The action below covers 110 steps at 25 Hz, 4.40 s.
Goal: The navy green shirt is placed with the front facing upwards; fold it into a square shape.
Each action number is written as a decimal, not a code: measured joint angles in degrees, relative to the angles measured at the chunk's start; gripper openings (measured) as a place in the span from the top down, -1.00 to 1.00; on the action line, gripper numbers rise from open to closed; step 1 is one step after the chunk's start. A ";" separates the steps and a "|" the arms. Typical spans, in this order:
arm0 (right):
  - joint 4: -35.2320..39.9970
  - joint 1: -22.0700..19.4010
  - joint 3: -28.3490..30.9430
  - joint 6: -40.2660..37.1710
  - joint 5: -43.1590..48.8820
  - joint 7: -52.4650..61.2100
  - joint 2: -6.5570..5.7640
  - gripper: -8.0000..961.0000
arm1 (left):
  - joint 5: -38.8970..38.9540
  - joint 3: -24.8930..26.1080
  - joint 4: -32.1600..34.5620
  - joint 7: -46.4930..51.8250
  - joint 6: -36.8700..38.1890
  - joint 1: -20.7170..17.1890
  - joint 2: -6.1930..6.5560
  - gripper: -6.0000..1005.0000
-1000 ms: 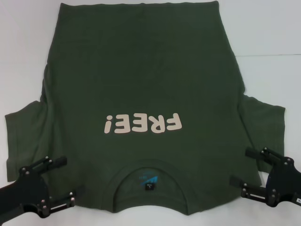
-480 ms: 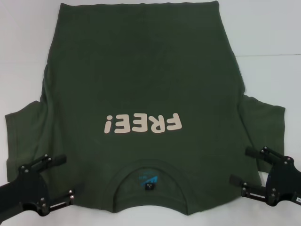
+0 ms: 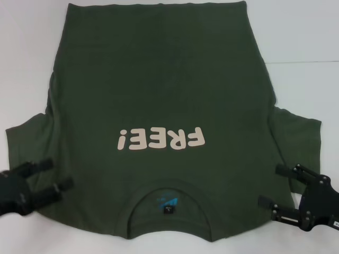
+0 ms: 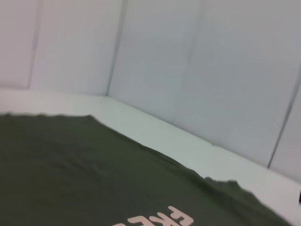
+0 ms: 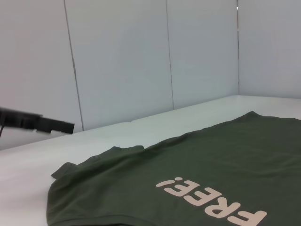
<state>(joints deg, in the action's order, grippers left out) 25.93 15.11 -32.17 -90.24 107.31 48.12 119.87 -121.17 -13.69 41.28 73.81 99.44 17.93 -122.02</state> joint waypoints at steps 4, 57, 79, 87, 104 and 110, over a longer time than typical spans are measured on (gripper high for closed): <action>0.00 0.00 0.00 -0.16 0.00 0.08 0.00 -0.91 | -0.55 -0.13 2.50 13.13 0.94 1.33 1.73 -0.69; 0.09 0.18 0.00 -0.92 0.00 0.93 -0.08 -0.91 | -31.67 -6.15 7.44 57.28 -15.23 12.55 7.65 -0.68; 0.00 0.24 0.00 -0.86 0.00 0.93 -0.08 -0.91 | -31.30 -8.46 6.44 57.90 -15.86 12.86 7.25 -0.68; 0.00 0.49 0.00 -0.74 0.00 0.93 -0.17 -0.91 | -31.23 -8.46 5.13 57.94 -16.06 13.91 7.29 -0.68; 0.49 0.78 0.00 -0.76 0.00 1.75 -0.20 -0.91 | -31.66 -10.00 4.50 58.42 -17.73 14.30 7.31 -0.33; 0.60 0.82 0.05 -0.79 0.00 1.78 -0.26 -0.91 | -31.67 -10.46 4.53 58.56 -18.18 14.35 7.28 0.13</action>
<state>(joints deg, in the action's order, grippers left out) 26.53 15.92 -32.12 -91.03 107.31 49.90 119.61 -152.84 -24.15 45.82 132.37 81.26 32.28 -114.74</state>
